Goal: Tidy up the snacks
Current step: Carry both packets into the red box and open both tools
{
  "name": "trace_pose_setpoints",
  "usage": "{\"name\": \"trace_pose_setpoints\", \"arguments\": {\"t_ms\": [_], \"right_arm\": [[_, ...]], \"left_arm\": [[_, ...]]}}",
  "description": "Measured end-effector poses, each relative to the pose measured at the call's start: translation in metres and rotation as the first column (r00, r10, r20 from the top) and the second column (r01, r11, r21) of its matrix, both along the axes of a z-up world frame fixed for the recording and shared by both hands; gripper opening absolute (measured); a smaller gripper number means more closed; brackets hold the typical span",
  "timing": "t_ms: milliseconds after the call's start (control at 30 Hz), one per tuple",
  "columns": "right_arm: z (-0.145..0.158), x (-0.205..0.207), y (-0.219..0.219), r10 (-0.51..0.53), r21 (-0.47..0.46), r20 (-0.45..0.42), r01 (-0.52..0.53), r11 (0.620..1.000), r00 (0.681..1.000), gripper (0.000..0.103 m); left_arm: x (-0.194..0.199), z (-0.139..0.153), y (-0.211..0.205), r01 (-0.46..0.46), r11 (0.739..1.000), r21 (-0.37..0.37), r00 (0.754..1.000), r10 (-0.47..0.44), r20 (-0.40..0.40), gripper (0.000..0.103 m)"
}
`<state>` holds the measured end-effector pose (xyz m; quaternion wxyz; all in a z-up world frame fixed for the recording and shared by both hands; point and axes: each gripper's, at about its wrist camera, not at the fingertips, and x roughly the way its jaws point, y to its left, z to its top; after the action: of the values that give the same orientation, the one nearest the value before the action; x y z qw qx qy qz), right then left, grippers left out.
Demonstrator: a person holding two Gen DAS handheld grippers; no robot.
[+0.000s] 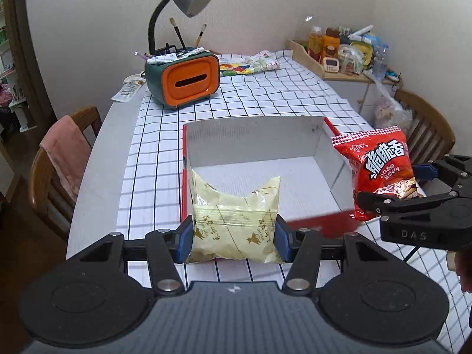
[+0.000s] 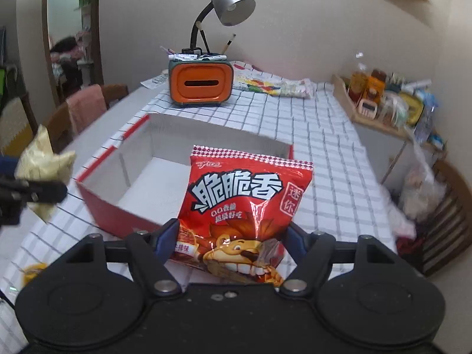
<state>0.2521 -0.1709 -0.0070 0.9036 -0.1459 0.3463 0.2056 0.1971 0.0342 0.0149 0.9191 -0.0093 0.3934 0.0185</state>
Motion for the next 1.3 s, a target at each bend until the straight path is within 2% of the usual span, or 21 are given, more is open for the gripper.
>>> {"name": "trace_pose_setpoints", "arguments": {"t_ms": [200, 267, 433, 567, 667, 800, 933, 1000, 1100, 1233, 1300], "right_arm": [[-0.01, 0.049, 0.006, 0.061, 0.044, -0.111, -0.056, 0.997, 0.992, 0.073], [-0.017, 0.063, 0.011, 0.073, 0.027, -0.136, -0.07, 0.997, 0.988, 0.073], [-0.035, 0.09, 0.026, 0.092, 0.0, -0.203, -0.094, 0.996, 0.975, 0.074], [-0.051, 0.102, 0.039, 0.085, -0.038, -0.227, -0.096, 0.995, 0.97, 0.073], [-0.058, 0.101, 0.046, 0.132, -0.042, -0.248, -0.146, 0.988, 0.96, 0.069], [-0.065, 0.098, 0.05, 0.166, -0.095, -0.226, -0.191, 0.977, 0.96, 0.069], [-0.068, 0.1, 0.043, 0.163, -0.074, -0.25, -0.187, 0.98, 0.955, 0.07], [-0.067, 0.1, 0.038, 0.153, -0.06, -0.253, -0.173, 0.983, 0.955, 0.078], [-0.064, 0.099, 0.032, 0.148, -0.037, -0.254, -0.162, 0.986, 0.956, 0.08], [-0.057, 0.095, 0.025, 0.141, -0.019, -0.242, -0.15, 0.989, 0.96, 0.084], [-0.052, 0.091, 0.022, 0.14, -0.006, -0.237, -0.145, 0.989, 0.961, 0.085]], "left_arm": [[0.051, -0.015, -0.001, -0.024, 1.0, 0.0, 0.996, 0.024, -0.083, 0.054], [0.067, -0.023, 0.002, -0.036, 0.999, -0.016, 0.992, 0.034, -0.122, 0.054], [0.095, -0.045, 0.005, -0.074, 0.997, 0.008, 0.98, 0.074, -0.187, 0.054], [0.109, -0.061, 0.008, -0.092, 0.995, 0.03, 0.966, 0.096, -0.24, 0.055], [0.117, -0.075, 0.008, -0.09, 0.995, 0.05, 0.956, 0.1, -0.275, 0.055], [0.118, -0.089, 0.004, -0.071, 0.995, 0.072, 0.946, 0.09, -0.312, 0.055], [0.117, -0.093, -0.003, -0.042, 0.995, 0.09, 0.947, 0.069, -0.315, 0.057], [0.116, -0.093, -0.006, -0.042, 0.994, 0.103, 0.948, 0.072, -0.311, 0.058], [0.114, -0.088, -0.006, -0.053, 0.994, 0.095, 0.952, 0.079, -0.296, 0.058], [0.108, -0.078, -0.007, -0.048, 0.996, 0.076, 0.963, 0.067, -0.26, 0.068], [0.104, -0.072, -0.007, -0.05, 0.997, 0.063, 0.968, 0.064, -0.243, 0.069]]}}
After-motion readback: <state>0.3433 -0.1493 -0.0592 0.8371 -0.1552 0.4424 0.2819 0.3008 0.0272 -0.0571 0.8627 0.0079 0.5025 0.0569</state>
